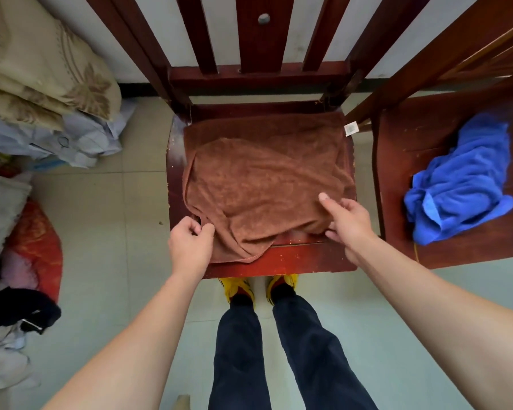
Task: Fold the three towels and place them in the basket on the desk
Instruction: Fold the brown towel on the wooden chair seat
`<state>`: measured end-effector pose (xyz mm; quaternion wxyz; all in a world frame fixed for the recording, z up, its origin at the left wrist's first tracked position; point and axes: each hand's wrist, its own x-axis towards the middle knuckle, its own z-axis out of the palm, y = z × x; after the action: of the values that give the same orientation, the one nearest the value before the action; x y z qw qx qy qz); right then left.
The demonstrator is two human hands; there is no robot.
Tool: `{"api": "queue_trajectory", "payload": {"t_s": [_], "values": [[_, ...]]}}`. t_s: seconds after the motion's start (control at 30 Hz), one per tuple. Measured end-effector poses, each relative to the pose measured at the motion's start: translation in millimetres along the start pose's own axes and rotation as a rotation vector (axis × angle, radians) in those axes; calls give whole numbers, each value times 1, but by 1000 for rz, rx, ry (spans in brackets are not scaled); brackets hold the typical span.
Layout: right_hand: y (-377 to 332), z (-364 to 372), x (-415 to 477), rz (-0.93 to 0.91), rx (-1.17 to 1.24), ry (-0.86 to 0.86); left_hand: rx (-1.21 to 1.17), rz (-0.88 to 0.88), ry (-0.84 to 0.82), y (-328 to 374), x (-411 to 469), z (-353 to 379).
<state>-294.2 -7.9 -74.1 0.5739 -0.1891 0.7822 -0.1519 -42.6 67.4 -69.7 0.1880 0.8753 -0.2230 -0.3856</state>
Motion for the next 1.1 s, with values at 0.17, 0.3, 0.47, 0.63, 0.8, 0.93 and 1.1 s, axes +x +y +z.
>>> {"api": "queue_trajectory", "payload": {"t_s": [0.17,0.3,0.47,0.63,0.8,0.93,1.1], "values": [[24,9,-22,-23,-136,-11,-288,-211,75,-12,-28,-13],[16,-8,-42,-169,-13,176,-353,-299,117,-30,-49,-27],[22,-48,-95,-40,-49,-52,-359,-321,-88,-51,-98,-46],[68,-76,-123,155,-417,-244,-452,-357,-219,-71,-139,-58],[140,-107,-170,74,-323,-145,-472,-354,-186,-116,-201,-83],[183,-128,-202,-135,-229,9,-419,-379,-169,-148,-246,-91],[239,-148,-218,-136,-84,29,-425,-428,-138,-188,-292,-77]]}}
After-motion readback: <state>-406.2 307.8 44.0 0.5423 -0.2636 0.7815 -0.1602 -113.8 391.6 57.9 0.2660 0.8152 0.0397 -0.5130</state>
